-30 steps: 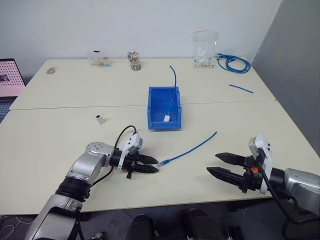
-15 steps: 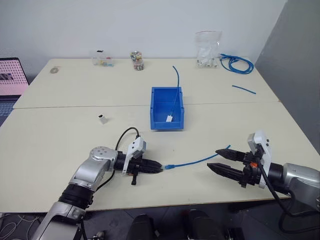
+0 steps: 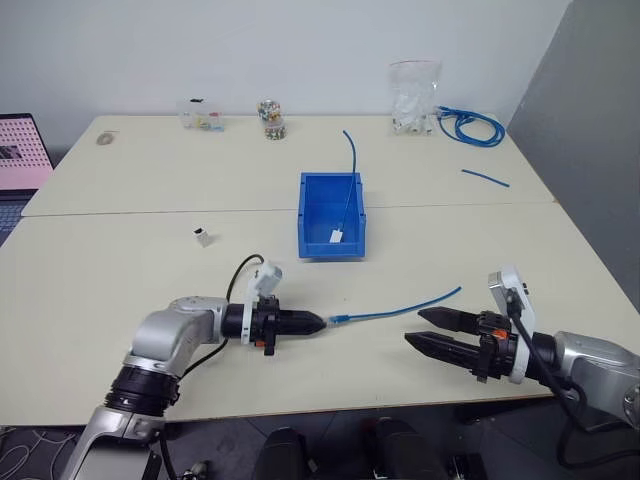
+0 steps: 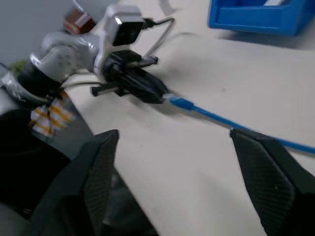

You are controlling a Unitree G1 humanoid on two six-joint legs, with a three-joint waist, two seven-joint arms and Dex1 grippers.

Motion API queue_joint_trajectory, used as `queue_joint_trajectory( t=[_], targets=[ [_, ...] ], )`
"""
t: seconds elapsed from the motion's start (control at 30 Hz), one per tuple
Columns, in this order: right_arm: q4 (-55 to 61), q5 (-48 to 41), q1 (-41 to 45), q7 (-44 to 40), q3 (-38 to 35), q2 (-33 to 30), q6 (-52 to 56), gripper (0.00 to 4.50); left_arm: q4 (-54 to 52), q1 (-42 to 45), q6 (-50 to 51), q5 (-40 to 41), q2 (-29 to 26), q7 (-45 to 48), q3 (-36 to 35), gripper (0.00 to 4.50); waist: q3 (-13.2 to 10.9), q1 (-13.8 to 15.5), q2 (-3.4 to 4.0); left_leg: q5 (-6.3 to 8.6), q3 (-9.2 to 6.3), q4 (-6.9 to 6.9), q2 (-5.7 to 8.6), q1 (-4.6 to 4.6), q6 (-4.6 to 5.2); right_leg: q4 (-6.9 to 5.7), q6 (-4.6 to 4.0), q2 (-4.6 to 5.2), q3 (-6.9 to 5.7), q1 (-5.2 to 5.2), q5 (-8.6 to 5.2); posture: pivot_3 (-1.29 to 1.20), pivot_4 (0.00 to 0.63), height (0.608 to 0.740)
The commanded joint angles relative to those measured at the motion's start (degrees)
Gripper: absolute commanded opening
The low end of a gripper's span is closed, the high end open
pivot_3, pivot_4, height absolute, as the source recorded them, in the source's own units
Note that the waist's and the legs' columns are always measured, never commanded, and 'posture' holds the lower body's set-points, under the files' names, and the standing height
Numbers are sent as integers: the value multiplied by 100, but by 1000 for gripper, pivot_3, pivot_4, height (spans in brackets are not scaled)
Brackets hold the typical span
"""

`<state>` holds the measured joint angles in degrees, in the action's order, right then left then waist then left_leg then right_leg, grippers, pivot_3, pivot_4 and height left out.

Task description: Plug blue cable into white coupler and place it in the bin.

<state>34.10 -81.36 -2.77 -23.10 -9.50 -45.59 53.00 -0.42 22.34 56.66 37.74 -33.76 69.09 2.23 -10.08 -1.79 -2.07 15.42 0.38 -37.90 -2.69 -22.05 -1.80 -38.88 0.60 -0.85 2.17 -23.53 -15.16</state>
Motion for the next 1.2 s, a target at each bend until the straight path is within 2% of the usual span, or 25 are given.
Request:
queue_joint_trajectory(
  t=[0.03,0.13,0.27,0.5,0.73,1.0,1.1,1.2],
  targets=[
    [-309,-1176,25,98,61,-48,299,3808,-820,113,1974,1614,256,-867,-1098,220,-1,-3,2,0,4,0,-1,1,0,0,0,3,5,0,0,0,150,740],
    [-489,-1406,213,194,249,54,373,3808,-1120,104,2824,2382,551,-1523,-1688,220,-2,-5,0,0,4,-1,0,0,0,3,2,6,7,1,1,0,150,740],
    [-770,-1629,739,489,559,354,354,3808,-1324,80,3262,2996,1074,-2487,-2226,220,-3,-4,0,0,2,-2,7,4,0,0,7,4,6,1,3,0,150,740],
    [-983,-1865,1211,712,772,621,374,3808,-1535,-187,3382,3952,1445,-3566,-2490,220,-3,-3,0,-1,-6,-1,10,3,-2,-3,7,-2,7,2,3,0,150,740],
    [-1102,-2002,1549,922,956,932,352,3808,-1583,-442,3024,4848,1363,-4343,-2235,220,-3,4,0,-1,-5,-2,8,1,-2,0,7,6,10,2,4,0,150,740],
    [-1099,-2056,1621,1012,1024,1100,344,3808,-1541,-644,2477,5578,902,-4717,-1801,220,-3,6,0,-1,-5,-1,9,1,-2,0,6,6,11,2,3,0,150,740],
    [-1108,-2139,1608,1092,1004,1152,286,3335,-1581,-719,2293,5782,721,-4751,-1640,220,-3,5,0,-1,-5,0,9,1,-2,1,6,6,11,2,3,0,150,740],
    [-1115,-2195,1603,1118,980,1150,293,2576,-1587,-775,2133,5867,582,-4759,-1496,220,-3,5,1,-1,-5,0,9,1,-2,1,6,6,10,2,3,0,150,740]
  ],
)
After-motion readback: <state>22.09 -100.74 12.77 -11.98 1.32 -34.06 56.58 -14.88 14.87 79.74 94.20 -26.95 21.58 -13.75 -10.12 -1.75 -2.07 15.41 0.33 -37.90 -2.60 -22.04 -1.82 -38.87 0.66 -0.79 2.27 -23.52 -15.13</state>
